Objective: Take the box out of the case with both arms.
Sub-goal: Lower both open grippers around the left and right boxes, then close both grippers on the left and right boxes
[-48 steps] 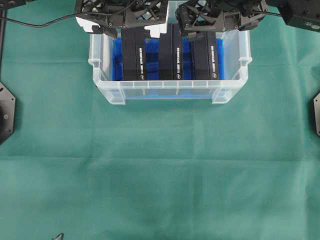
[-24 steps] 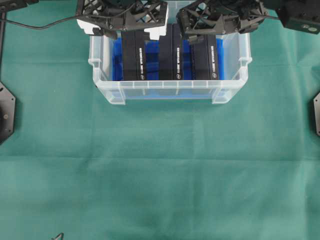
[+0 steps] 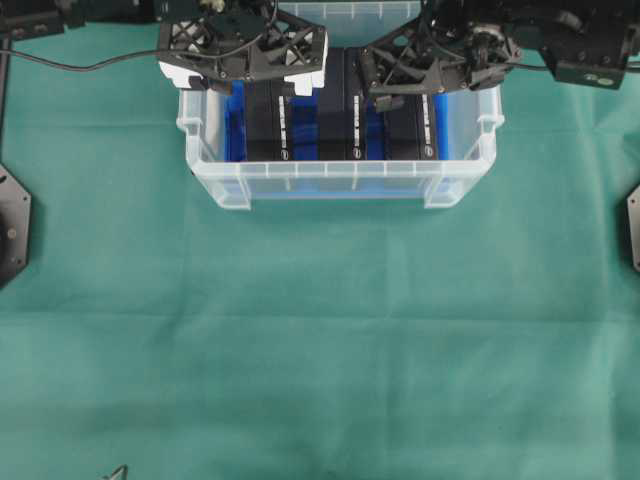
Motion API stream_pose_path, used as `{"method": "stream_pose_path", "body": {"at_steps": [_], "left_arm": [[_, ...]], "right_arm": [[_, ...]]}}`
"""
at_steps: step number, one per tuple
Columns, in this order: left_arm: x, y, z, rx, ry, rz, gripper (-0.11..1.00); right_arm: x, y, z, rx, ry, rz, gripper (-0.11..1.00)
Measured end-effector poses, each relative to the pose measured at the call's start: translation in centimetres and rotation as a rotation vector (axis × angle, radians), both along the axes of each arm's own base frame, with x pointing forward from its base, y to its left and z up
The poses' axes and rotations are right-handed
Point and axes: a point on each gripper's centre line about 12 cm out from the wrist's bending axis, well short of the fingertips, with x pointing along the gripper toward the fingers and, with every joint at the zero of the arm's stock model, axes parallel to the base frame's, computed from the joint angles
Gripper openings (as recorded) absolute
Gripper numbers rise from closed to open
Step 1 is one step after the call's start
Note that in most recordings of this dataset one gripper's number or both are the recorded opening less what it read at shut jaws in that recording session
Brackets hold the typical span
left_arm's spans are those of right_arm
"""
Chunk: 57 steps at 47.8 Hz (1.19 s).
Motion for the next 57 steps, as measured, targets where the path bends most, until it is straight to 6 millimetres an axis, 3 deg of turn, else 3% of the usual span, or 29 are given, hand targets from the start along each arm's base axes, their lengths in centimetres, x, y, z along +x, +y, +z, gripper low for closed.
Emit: {"method": "stream_pose_path", "body": {"at_steps": [25,57], "left_arm": [[0.5,0.7,-4.0,-0.01,0.03,0.001,0.84],[0.3,0.7,-5.2,-0.025,0.042,-0.007,0.84]], "right_arm": [[0.2,-0.1,-2.6,-0.003,0.024,0.012,0.96],[0.1,-0.5,-3.4,0.003,0.035,0.002,0.96]]}}
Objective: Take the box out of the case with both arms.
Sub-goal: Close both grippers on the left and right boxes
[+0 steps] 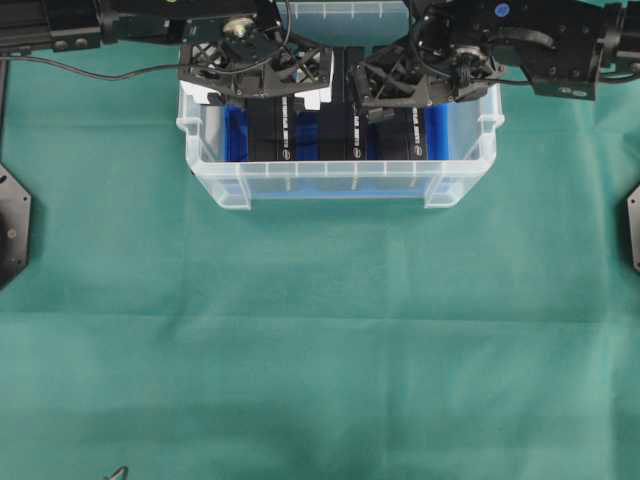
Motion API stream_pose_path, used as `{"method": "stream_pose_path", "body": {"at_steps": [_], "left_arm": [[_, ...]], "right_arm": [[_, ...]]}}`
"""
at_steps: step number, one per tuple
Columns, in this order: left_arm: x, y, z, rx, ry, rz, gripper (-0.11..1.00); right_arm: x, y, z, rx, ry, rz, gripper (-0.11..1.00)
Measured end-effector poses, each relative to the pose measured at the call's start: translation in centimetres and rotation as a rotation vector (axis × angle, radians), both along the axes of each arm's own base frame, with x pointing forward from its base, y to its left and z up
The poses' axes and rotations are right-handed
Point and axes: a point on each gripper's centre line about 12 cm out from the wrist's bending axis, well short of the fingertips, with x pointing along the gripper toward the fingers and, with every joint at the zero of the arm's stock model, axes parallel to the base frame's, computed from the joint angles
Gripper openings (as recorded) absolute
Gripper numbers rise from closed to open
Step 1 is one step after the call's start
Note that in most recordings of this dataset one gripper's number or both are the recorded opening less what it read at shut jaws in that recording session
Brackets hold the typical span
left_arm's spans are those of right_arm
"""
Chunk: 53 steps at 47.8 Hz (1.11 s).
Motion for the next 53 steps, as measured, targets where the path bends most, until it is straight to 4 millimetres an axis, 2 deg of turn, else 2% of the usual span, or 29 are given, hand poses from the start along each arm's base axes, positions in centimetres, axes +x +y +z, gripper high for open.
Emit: {"method": "stream_pose_path", "body": {"at_steps": [7,12,15,19,37,53], "left_arm": [[-0.1,-0.2,0.0,-0.009,0.012,-0.018,0.83],[-0.2,-0.3,-0.1,-0.014,0.027,-0.028,0.76],[-0.3,-0.2,-0.1,-0.014,0.03,-0.028,0.69],[-0.3,-0.2,-0.1,-0.015,0.032,-0.025,0.65],[-0.1,-0.2,-0.2,-0.009,0.007,-0.008,0.65],[0.1,-0.5,0.0,-0.004,0.002,-0.01,0.65]], "right_arm": [[0.0,0.0,0.0,-0.001,-0.001,0.002,0.96],[0.0,0.0,0.0,0.0,0.0,-0.001,0.93],[-0.1,0.0,0.0,0.0,0.005,-0.003,0.85],[-0.3,-0.2,-0.1,0.003,0.013,-0.01,0.66],[0.0,0.6,-0.2,-0.008,0.013,0.015,0.66],[0.1,0.9,-0.2,0.007,-0.005,-0.065,0.66]]}}
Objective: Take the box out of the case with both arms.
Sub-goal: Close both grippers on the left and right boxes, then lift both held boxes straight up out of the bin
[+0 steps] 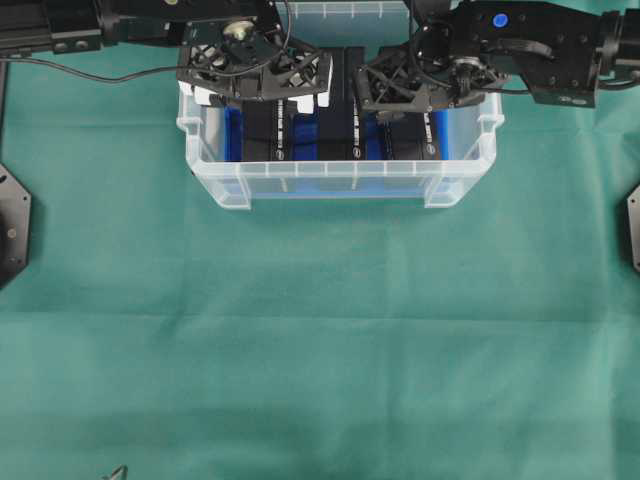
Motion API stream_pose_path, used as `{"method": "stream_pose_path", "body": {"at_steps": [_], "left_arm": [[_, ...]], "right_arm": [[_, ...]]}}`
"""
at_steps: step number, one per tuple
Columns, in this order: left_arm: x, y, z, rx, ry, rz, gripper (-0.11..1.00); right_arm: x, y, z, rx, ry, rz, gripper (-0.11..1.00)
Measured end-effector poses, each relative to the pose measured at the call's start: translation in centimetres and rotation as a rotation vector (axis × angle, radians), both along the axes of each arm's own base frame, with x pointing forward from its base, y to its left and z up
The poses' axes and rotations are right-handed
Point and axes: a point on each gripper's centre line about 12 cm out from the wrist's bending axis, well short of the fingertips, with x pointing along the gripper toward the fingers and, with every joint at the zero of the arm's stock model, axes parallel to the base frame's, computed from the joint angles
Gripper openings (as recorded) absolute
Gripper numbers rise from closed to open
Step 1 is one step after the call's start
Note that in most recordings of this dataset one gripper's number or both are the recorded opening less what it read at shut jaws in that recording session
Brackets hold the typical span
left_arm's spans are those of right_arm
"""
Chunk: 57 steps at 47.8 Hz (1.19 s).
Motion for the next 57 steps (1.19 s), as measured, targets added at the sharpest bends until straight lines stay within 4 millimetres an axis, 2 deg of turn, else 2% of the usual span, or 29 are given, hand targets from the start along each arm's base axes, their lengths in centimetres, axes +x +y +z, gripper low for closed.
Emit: {"method": "stream_pose_path", "body": {"at_steps": [15,23,33,46,57], "left_arm": [[-0.2,-0.3,0.4,0.001,0.003,0.01,0.65],[-0.3,-0.5,1.3,-0.009,0.021,0.008,0.65],[0.3,-0.3,4.1,-0.006,0.024,-0.005,0.65],[1.3,-0.3,8.3,0.009,-0.014,-0.023,0.65],[1.5,-0.3,12.6,0.029,-0.053,-0.02,0.65]], "right_arm": [[0.0,0.2,0.3,0.021,-0.025,-0.104,0.66],[0.1,0.2,1.9,0.016,-0.055,-0.115,0.66],[0.0,0.1,5.6,-0.012,-0.048,-0.111,0.66],[-0.8,0.0,10.0,-0.066,0.052,-0.076,0.66],[-0.9,0.3,13.2,-0.074,0.068,-0.06,0.66]]}}
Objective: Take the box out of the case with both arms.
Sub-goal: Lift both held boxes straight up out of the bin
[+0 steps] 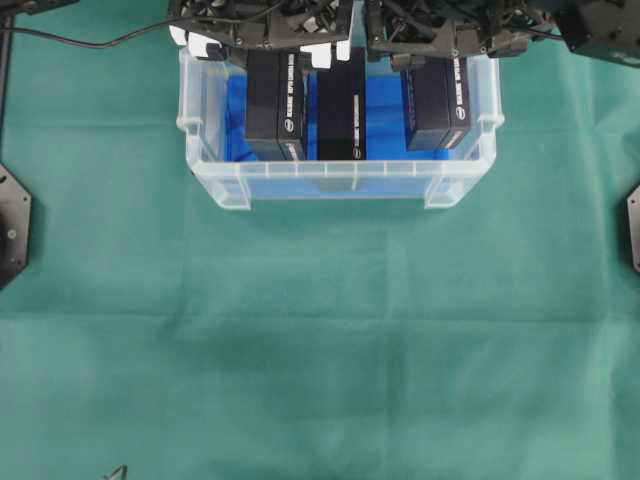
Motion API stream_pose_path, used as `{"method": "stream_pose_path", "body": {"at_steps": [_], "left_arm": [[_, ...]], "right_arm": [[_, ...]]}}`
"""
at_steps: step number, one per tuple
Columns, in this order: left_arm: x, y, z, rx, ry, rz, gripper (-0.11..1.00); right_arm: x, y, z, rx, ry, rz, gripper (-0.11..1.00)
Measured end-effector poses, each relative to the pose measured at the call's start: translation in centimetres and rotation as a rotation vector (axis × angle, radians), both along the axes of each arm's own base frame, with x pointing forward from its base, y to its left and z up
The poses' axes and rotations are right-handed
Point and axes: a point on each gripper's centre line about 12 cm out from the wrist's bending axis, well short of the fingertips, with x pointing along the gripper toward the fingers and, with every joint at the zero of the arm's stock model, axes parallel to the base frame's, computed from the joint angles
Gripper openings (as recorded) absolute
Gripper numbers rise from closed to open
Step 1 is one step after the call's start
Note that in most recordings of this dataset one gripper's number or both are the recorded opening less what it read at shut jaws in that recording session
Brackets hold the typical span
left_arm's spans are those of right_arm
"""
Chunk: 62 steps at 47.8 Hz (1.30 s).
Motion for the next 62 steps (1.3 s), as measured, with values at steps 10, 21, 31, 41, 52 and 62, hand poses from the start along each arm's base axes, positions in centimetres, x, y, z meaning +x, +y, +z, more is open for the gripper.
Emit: {"method": "stream_pose_path", "body": {"at_steps": [10,21,31,41,52,62], "left_arm": [[-0.3,-0.5,4.3,0.018,-0.04,-0.006,0.65],[-0.6,-1.5,7.1,0.021,-0.058,-0.02,0.65],[-0.8,-2.1,7.9,0.018,-0.053,-0.031,0.65],[-0.8,-2.1,8.0,0.019,-0.053,-0.027,0.65],[-0.9,-2.2,8.0,0.019,-0.051,-0.025,0.65],[-0.9,-2.2,8.0,0.02,-0.051,-0.027,0.65]], "right_arm": [[-0.2,0.4,2.8,-0.001,-0.01,-0.01,0.66],[-0.1,1.2,5.6,-0.016,-0.047,0.001,0.66],[-0.4,1.5,7.4,-0.03,-0.061,0.021,0.66],[-0.4,1.8,8.0,-0.033,-0.071,0.029,0.66],[-0.4,1.9,8.0,-0.033,-0.071,0.032,0.66],[-0.4,1.9,8.0,-0.033,-0.069,0.032,0.66]]}}
